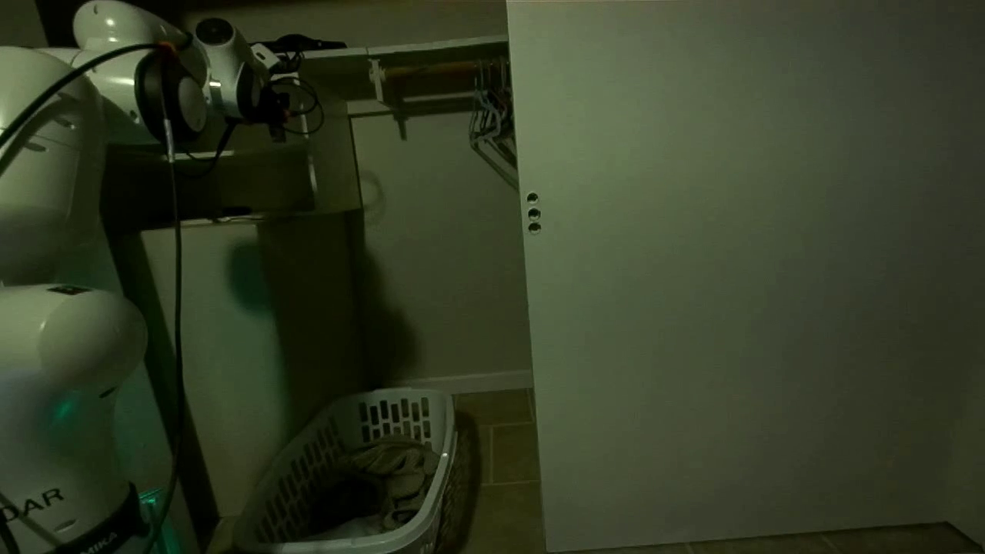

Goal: Move the black object to the lower shelf

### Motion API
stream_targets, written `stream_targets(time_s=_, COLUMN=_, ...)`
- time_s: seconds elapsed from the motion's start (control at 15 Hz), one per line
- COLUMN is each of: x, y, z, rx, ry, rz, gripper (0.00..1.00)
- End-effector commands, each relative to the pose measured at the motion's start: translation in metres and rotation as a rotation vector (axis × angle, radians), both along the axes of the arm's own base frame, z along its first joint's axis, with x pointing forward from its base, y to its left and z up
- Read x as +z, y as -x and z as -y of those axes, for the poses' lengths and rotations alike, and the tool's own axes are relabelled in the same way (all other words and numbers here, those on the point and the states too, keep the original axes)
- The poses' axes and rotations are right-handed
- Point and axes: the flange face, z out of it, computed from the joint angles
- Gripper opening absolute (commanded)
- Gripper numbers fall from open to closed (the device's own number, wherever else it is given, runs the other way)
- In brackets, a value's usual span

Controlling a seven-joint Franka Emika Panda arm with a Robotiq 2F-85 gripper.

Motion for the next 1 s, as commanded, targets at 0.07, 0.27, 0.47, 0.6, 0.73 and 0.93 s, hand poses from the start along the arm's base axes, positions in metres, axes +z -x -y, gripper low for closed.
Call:
stream_targets(time_s=0.07, x=0.018, y=0.021, z=0.017, rx=-0.003, ry=0.008, rz=0.021, gripper=0.17)
stream_targets(time_s=0.27, x=0.018, y=0.032, z=0.026, rx=-0.006, ry=0.019, rz=0.007, gripper=0.17)
stream_targets(time_s=0.47, x=0.011, y=0.045, z=0.035, rx=-0.012, ry=0.046, rz=-0.01, gripper=0.17)
stream_targets(time_s=0.6, x=0.006, y=0.051, z=0.045, rx=-0.032, ry=0.051, rz=-0.022, gripper=0.17)
stream_targets(time_s=0.73, x=0.002, y=0.058, z=0.053, rx=-0.04, ry=0.03, rz=0.008, gripper=0.17)
stream_targets(time_s=0.93, x=-0.005, y=0.07, z=0.064, rx=-0.046, ry=0.019, rz=0.032, gripper=0.17)
